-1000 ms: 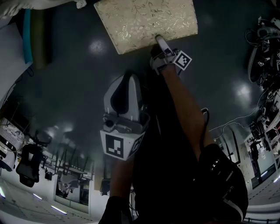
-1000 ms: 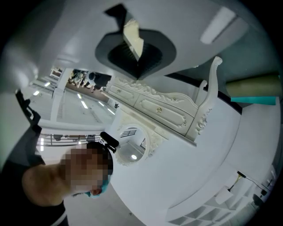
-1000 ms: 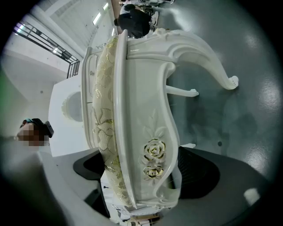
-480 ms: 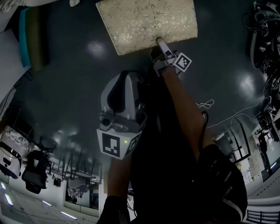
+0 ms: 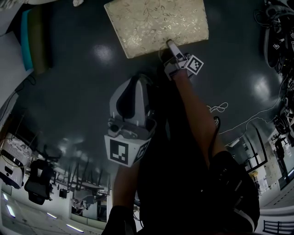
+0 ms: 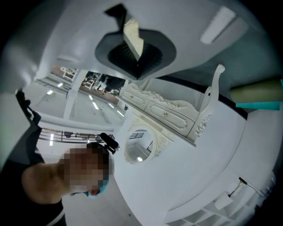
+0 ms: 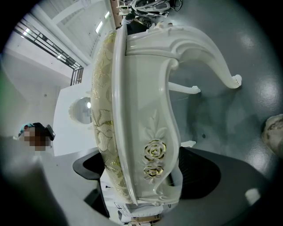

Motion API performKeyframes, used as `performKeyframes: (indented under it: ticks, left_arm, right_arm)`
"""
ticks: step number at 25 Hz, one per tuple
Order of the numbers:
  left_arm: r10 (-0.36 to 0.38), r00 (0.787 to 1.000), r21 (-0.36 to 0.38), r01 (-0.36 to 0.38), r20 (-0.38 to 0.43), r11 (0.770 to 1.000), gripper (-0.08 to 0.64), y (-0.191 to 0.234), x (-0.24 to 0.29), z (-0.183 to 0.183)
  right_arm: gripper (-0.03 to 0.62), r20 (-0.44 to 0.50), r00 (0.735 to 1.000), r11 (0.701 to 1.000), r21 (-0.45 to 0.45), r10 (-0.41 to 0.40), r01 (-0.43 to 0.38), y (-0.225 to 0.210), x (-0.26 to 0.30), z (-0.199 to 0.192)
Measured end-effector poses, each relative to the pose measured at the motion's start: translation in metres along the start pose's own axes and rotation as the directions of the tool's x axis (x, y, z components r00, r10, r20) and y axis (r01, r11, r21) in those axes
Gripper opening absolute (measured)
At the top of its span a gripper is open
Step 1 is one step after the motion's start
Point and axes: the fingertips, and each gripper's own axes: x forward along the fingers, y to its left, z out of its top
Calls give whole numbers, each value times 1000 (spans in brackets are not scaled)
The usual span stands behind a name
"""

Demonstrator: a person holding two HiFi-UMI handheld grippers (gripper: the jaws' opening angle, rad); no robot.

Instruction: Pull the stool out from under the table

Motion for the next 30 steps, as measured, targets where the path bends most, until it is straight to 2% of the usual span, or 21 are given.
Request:
performKeyframes:
  ticks: [4,7,12,18,20,24,26,28,30]
  left_arm:
    - [-5,1000,8,5,-5,1000,9,1,-1,1]
    - [9,1000,-1,-9,1,1000,9,2,-1,4]
    - [20,1000,-5,-20,19,1000,9,-2,-1,14]
    - [18,999,2,-18,29,1000,9,-16,-7,37]
    - [16,999,4,-17,34,1000,9,-22,-10,48]
    - [13,999,10,-13,44,1000,9,-38,-14,70]
    - [9,998,10,-9,54,1000,9,-46,-18,82]
    - [10,998,3,-10,61,1000,9,-50,-23,93]
    - [14,998,2,-14,68,1000,9,-53,-28,105]
  right_arm:
    - [523,-10,1000,999,46,22,-22,3,2,-3]
    - [525,-20,1000,999,53,9,-8,5,1,-5]
    - [524,-44,996,997,18,-72,73,6,-5,-4]
    - [504,-40,986,986,40,-159,161,19,-30,-9]
    - [463,-33,980,979,38,-197,198,27,-40,-10]
    - [244,-21,952,952,-28,-306,306,43,-63,-8]
    - [189,-33,936,936,-67,-349,347,53,-71,-8]
    - [132,-39,929,929,-69,-367,364,68,-74,-11]
    - [56,-27,933,933,-48,-358,356,88,-71,-14]
